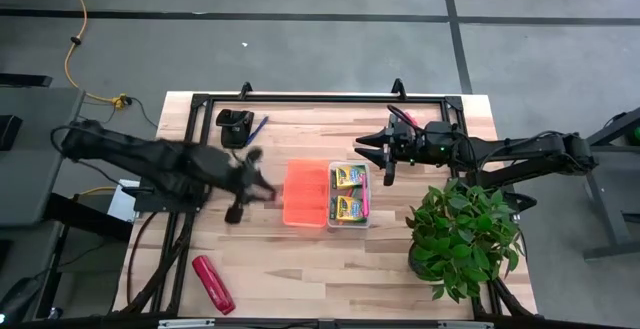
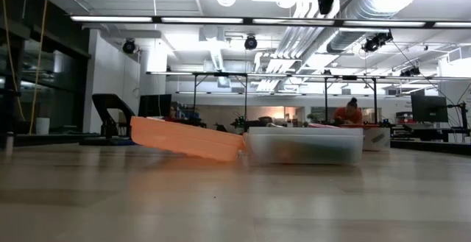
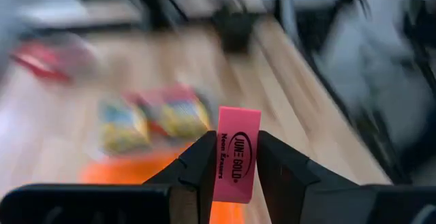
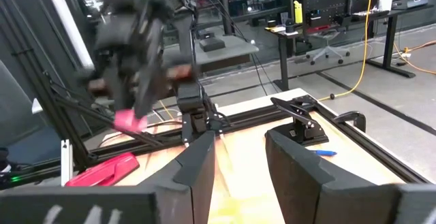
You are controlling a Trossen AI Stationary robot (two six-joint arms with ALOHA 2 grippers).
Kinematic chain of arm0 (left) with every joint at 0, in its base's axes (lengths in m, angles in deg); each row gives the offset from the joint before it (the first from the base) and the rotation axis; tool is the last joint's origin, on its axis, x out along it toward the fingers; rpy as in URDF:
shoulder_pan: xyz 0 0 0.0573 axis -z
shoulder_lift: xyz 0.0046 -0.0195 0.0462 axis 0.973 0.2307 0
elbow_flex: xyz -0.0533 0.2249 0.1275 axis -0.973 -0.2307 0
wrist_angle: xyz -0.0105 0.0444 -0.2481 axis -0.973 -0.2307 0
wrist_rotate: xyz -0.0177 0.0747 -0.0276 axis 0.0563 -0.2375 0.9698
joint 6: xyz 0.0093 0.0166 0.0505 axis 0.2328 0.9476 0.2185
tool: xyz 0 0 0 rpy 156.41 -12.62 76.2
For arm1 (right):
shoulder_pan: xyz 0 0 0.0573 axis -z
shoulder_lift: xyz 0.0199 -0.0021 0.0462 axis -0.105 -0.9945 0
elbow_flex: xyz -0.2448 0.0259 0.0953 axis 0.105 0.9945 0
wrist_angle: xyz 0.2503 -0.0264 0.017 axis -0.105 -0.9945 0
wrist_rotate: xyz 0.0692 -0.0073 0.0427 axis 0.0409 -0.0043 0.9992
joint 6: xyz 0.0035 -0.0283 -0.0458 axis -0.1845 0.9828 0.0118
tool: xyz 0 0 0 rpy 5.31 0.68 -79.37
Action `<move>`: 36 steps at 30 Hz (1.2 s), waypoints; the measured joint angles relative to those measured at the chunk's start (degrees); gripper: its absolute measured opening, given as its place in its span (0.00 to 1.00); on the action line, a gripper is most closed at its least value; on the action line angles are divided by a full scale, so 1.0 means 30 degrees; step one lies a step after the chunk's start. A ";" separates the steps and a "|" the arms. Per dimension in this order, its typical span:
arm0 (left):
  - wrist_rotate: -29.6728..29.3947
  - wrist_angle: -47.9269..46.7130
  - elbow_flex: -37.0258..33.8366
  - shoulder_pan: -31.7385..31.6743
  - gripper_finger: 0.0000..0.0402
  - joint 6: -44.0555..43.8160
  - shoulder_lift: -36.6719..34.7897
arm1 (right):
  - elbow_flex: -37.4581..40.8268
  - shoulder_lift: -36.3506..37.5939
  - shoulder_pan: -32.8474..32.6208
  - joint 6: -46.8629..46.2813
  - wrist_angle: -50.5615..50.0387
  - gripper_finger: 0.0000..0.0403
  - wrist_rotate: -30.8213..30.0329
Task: Pack school essentials
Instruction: Put the pink eraser in the supply box
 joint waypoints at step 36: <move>-0.1840 1.9976 -0.7851 -0.3496 0.22 -0.3714 -0.2734 | 0.0000 0.0000 -0.0007 0.0045 0.0054 0.31 0.0007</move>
